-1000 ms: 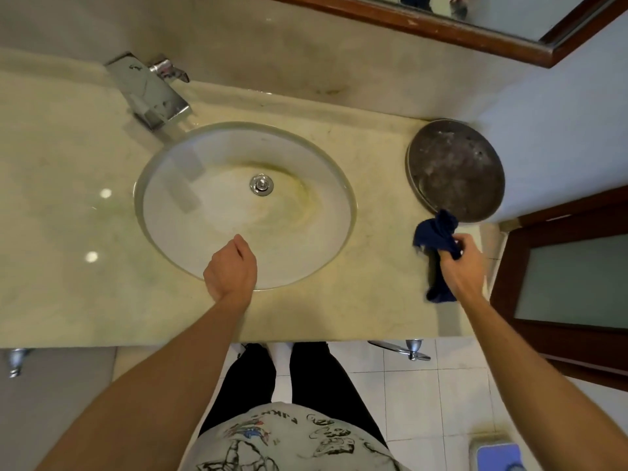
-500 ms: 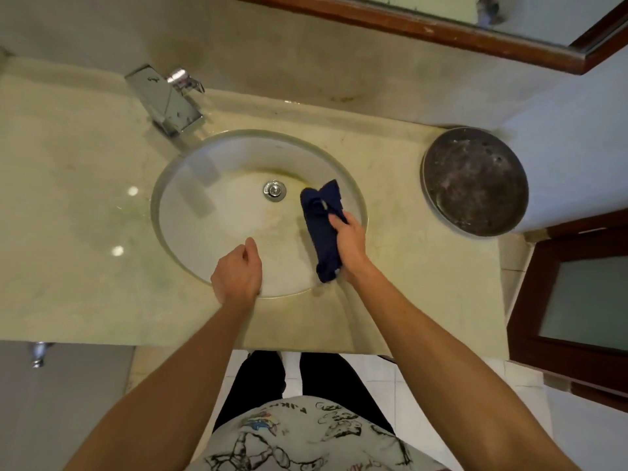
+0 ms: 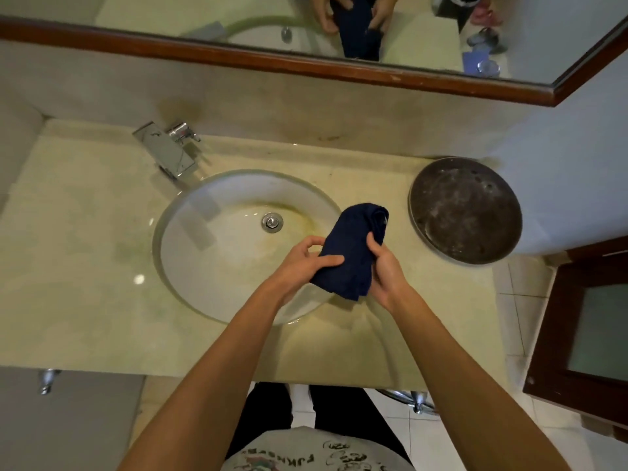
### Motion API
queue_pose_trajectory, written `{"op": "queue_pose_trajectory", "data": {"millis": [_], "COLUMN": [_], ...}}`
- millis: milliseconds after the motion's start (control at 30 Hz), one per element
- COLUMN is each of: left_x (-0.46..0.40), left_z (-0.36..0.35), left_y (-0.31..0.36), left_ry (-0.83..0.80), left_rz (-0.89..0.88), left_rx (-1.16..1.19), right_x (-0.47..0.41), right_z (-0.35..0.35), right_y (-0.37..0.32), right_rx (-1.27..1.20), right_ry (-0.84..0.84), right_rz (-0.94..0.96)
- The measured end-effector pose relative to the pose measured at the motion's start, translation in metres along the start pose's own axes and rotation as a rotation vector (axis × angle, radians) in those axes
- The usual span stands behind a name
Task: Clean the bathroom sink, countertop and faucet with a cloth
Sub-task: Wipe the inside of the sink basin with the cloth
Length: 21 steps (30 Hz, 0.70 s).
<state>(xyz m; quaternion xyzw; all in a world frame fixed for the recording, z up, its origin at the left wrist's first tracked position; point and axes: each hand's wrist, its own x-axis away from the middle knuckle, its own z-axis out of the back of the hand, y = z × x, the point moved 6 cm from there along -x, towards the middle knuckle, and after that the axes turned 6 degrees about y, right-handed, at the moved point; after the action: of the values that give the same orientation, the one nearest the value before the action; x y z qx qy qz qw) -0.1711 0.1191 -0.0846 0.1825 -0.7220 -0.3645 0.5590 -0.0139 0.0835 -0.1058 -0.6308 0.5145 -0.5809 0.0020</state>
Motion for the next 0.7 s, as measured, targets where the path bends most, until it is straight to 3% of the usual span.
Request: {"op": "queue_pose_trajectory", "data": {"millis": [167,267,333,400,567,633,700], "left_x": [-0.003,-0.003,-0.002,0.0,0.007,0.003,-0.002], "left_z": [-0.015,-0.02,-0.023,-0.028,-0.031,-0.017,0.006], "left_y": [0.02,0.024,0.026,0.027,0.017,0.008,-0.008], "left_ry": [0.085,0.118,0.135,0.098,-0.01,-0.003,0.062], "left_rz": [0.057,0.219,0.31,0.366,0.423,0.396,0.374], "left_rx": [0.009,0.22,0.381,0.474,0.596,0.67,0.573], "right_x": [-0.004,0.003,0.016,0.024,0.019,0.009,-0.005], "right_z": [0.047,0.063,0.046,0.024,-0.011,-0.017,-0.015], "right_y": [-0.021,-0.048,-0.059,-0.061,-0.062,-0.063,-0.061], "right_rx": [0.672,1.063,1.24,1.347,1.207,1.21,1.2], "right_ry": [0.083,0.165,0.038,-0.159,-0.395,-0.434,-0.394], "right_rz": [0.138,0.543,0.906,1.131,1.206,1.119,0.949]}}
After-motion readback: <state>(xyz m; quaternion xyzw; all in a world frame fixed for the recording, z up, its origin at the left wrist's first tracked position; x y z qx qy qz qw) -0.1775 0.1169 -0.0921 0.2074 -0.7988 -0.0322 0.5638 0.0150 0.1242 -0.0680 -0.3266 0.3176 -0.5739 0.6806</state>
